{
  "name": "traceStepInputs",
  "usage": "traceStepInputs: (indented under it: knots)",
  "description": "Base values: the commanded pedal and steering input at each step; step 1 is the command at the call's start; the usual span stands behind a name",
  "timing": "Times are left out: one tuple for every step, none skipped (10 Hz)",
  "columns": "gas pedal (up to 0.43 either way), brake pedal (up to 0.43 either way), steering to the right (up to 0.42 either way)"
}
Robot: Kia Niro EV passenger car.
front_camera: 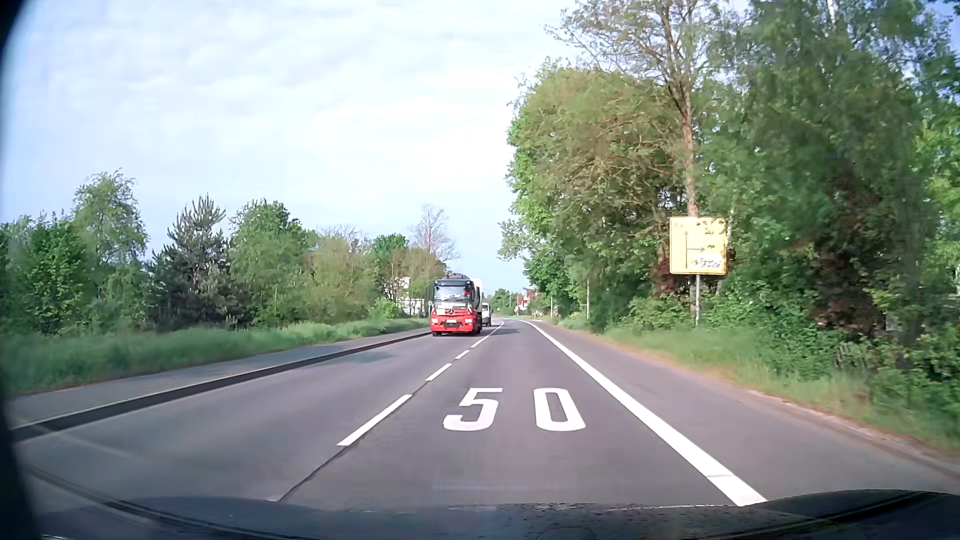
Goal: Follow the waypoints while adhering to traffic rules and regulations
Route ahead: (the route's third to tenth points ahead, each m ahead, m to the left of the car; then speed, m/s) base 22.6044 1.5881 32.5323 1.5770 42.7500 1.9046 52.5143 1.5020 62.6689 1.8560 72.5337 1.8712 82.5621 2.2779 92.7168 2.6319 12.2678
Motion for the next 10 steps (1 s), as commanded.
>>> traceStepInputs:
  knots:
    - [0.110, 0.000, -0.001]
    - [0.110, 0.000, -0.001]
    - [0.110, 0.000, -0.001]
    - [0.110, 0.000, -0.001]
    - [0.110, 0.000, -0.001]
    - [0.110, 0.000, -0.001]
    - [0.110, 0.000, -0.001]
    - [0.110, 0.000, -0.001]
    - [0.110, 0.000, 0.000]
    - [0.110, 0.000, 0.000]
